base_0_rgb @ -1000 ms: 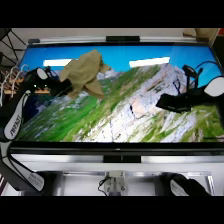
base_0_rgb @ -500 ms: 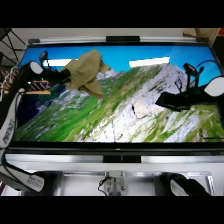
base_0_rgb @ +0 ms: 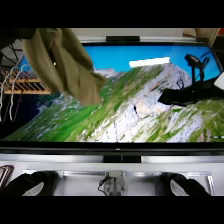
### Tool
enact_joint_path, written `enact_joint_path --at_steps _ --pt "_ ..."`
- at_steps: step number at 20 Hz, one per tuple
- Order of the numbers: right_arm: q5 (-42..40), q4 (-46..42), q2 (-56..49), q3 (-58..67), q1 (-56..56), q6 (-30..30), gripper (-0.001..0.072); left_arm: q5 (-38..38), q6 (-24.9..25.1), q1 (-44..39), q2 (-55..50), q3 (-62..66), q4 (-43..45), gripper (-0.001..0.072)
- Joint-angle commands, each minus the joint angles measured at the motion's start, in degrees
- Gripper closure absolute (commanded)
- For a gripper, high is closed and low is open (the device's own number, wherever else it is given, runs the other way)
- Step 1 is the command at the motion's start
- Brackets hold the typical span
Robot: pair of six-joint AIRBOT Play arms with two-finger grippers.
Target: Fold the shirts.
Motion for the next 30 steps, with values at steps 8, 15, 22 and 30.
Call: enact_joint_path --at_steps 8,15,22,30 --pt "15.63 -9.42 0.11 20.65 0.00 -2.93 0.0164 9.11 -14.64 -23.61 -8.35 -25.64 0.09 0.0659" --pt "12.39 -7.54 -1.07 10.43 0.04 -0.76 0.0164 2.08 -18.69 -22.53 -23.37 -21.33 -1.11 -0.0009" --pt "4.76 1.11 -12.04 2.23 3.04 -2.82 0.0028 -41.33 -14.36 6.71 -13.05 -19.06 14.93 -0.0008" --pt "-1.79 1.64 -27.10 1.33 8.70 -3.19 0.0027 -21.42 -15.06 7.48 -7.50 -53.31 1.51 -0.0008"
